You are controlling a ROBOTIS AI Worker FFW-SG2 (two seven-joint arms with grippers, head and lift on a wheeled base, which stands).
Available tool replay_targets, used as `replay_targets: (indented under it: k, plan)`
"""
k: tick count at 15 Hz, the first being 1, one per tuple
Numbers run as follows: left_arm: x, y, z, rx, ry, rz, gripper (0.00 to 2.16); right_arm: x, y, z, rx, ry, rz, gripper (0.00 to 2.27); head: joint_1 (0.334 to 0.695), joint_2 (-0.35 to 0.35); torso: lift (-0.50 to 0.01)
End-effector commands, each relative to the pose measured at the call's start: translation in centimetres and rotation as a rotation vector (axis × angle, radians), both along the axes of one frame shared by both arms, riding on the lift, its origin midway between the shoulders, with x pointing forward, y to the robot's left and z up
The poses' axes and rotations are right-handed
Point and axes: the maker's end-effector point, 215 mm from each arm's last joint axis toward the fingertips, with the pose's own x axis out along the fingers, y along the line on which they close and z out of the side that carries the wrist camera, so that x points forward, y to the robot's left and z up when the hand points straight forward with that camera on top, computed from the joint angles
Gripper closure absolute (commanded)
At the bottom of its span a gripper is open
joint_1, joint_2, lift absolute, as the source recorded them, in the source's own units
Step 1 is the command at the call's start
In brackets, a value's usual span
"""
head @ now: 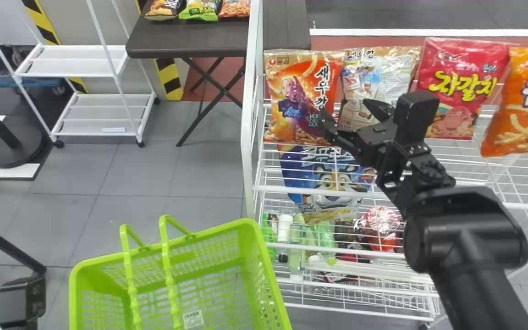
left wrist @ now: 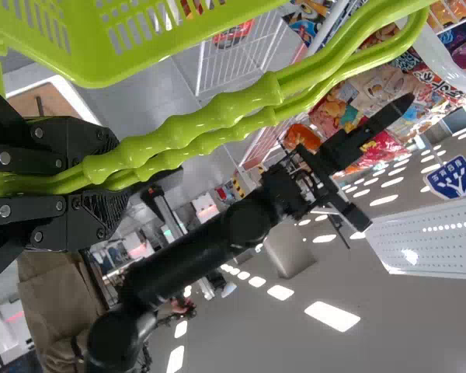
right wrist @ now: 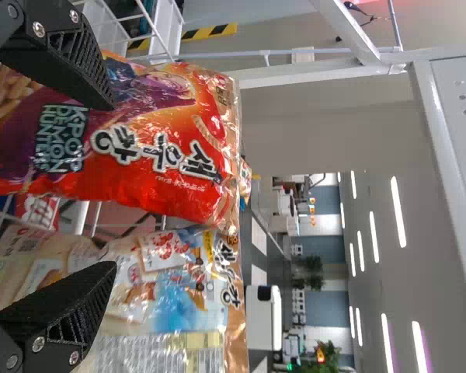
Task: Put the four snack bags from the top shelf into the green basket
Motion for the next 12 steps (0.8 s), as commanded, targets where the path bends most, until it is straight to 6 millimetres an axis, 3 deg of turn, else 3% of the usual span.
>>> replay_targets:
  k: [1, 3, 4, 5, 7, 8, 12]
  plan:
    - [-0.2, 0.2, 0.2, -0.009, 0.000, 0.003, 2.15, 2.1, 1.0, -1.2, 0.051, 0.053, 0.032, 0.11, 0.695, 0.073, 0.000]
    - [-0.3, 0.4, 0.1, -0.009, 0.002, 0.006, 2.15, 2.7, 2.4, -1.8, 0.135, 0.104, 0.103, 0.18, 0.695, 0.090, 0.000]
    - [-0.3, 0.4, 0.1, -0.009, 0.002, 0.006, 2.15, 2.7, 3.0, -2.3, 0.157, 0.137, 0.136, 0.40, 0.695, 0.097, 0.000]
    - [-0.3, 0.4, 0.2, -0.011, 0.003, 0.006, 2.15, 2.7, 3.4, -2.3, 0.179, 0.143, 0.164, 0.73, 0.695, 0.107, 0.000]
    - [-0.3, 0.4, 0.2, -0.012, 0.002, 0.006, 2.15, 2.4, 3.8, -2.2, 0.206, 0.153, 0.184, 1.94, 0.695, 0.126, 0.000]
    - [-0.3, 0.4, 0.2, -0.013, 0.002, 0.007, 2.15, 2.0, 3.9, -2.9, 0.211, 0.179, 0.186, 2.22, 0.695, 0.127, 0.000]
    - [-0.3, 0.8, 0.2, -0.013, 0.002, 0.016, 2.15, 0.2, 4.3, -1.8, 0.216, 0.148, 0.199, 2.25, 0.695, 0.132, 0.000]
